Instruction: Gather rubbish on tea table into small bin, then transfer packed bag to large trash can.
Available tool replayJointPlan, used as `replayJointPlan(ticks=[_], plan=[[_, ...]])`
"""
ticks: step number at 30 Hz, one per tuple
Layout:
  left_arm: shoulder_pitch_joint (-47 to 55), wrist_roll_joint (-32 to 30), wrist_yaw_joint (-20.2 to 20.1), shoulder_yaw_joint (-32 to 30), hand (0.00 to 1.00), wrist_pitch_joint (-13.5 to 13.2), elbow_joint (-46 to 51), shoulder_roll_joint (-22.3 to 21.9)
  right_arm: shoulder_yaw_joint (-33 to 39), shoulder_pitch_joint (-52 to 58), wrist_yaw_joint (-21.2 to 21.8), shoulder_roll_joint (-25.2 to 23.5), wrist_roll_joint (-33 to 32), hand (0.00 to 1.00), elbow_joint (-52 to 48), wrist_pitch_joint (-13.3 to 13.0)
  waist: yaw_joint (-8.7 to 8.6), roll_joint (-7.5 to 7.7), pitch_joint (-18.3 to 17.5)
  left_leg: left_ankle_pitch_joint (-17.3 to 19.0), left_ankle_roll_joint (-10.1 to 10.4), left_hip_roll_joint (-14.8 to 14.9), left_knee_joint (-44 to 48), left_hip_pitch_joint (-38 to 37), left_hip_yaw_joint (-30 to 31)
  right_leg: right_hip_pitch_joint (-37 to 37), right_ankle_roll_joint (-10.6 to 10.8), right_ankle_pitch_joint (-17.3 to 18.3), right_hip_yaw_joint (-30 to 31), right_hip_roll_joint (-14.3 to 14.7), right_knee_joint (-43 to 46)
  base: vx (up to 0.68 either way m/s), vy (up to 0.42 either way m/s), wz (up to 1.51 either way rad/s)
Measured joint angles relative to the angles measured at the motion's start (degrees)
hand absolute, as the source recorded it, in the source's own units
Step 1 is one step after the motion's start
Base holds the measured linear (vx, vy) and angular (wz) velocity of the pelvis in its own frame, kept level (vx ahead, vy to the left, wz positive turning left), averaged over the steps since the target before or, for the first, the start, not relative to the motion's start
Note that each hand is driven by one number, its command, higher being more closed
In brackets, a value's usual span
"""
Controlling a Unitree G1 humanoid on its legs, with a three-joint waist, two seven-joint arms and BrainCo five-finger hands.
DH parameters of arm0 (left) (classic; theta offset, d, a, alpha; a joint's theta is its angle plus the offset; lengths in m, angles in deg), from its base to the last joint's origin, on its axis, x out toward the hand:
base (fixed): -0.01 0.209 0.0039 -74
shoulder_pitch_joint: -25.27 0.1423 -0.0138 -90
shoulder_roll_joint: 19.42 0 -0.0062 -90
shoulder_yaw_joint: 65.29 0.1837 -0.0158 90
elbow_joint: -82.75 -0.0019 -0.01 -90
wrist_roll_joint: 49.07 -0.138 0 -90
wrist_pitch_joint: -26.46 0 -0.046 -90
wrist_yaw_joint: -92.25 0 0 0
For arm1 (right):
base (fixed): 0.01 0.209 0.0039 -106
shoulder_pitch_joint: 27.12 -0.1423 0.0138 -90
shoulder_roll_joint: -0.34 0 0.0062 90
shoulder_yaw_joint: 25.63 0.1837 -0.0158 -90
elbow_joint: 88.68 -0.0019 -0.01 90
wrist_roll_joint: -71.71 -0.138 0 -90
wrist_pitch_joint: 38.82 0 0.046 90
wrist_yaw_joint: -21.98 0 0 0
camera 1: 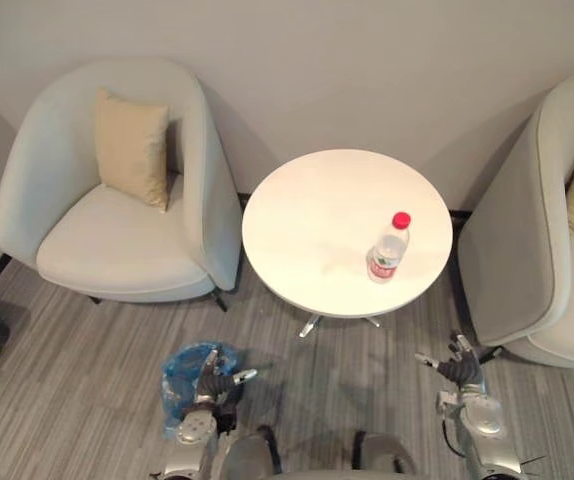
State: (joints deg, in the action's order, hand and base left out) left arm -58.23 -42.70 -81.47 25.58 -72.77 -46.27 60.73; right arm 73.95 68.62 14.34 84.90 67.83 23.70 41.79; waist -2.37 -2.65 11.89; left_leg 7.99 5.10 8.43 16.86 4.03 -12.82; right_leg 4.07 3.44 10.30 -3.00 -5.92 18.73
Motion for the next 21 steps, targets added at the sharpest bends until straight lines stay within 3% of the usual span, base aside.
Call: replayJointPlan(ticks=[3, 9, 15, 21], plan=[[1.2, -0.5, -0.1, 0.1, 0.0, 0.0, 0.0, 0.0, 0.8, -0.3, -1.3, -0.2, 0.0, 0.0, -3.6, -1.5, -0.03, -0.14, -0.1, -0.1, -0.2, -0.5, -2.1, -0.8, -0.9, 0.1, 0.3, -1.5, 1.6, 0.2, -2.2, 0.0, 0.046, -0.28], [1.9, -1.9, -1.0, 2.0, 0.0, -0.1, 0.0, 0.4, 0.9, -4.4, -4.6, -0.2, 2.3, 0.0, -6.0, -2.0, -0.05, -0.69, -1.0, -1.3, -1.3, -1.2, -5.6, -0.9, -1.6, 0.0, 0.8, -5.3, 3.0, 0.7, -7.7, 0.0, 0.034, -0.18], [2.5, -2.3, -1.5, 4.4, 0.0, -0.1, 0.0, 0.5, -1.9, -10.8, -4.9, 0.6, 2.5, 0.0, -5.6, -2.1, 0.4, -1.11, -1.3, -4.0, -1.8, -2.4, -9.3, -0.9, -1.0, -0.1, 1.1, -7.2, 2.0, 0.0, -10.6, -0.02, 0.013, 0.08], [3.7, -2.3, -2.5, 5.8, 0.0, -0.2, -0.1, 1.0, -3.8, -17.0, -5.0, 3.1, 2.3, 0.0, 2.3, -1.9, 1.73, -1.61, -1.3, -6.6, -2.4, -3.9, -12.6, 0.2, 2.2, -0.1, 1.4, -8.3, -1.2, -0.9, -12.2, -0.04, 0.009, 0.27]])
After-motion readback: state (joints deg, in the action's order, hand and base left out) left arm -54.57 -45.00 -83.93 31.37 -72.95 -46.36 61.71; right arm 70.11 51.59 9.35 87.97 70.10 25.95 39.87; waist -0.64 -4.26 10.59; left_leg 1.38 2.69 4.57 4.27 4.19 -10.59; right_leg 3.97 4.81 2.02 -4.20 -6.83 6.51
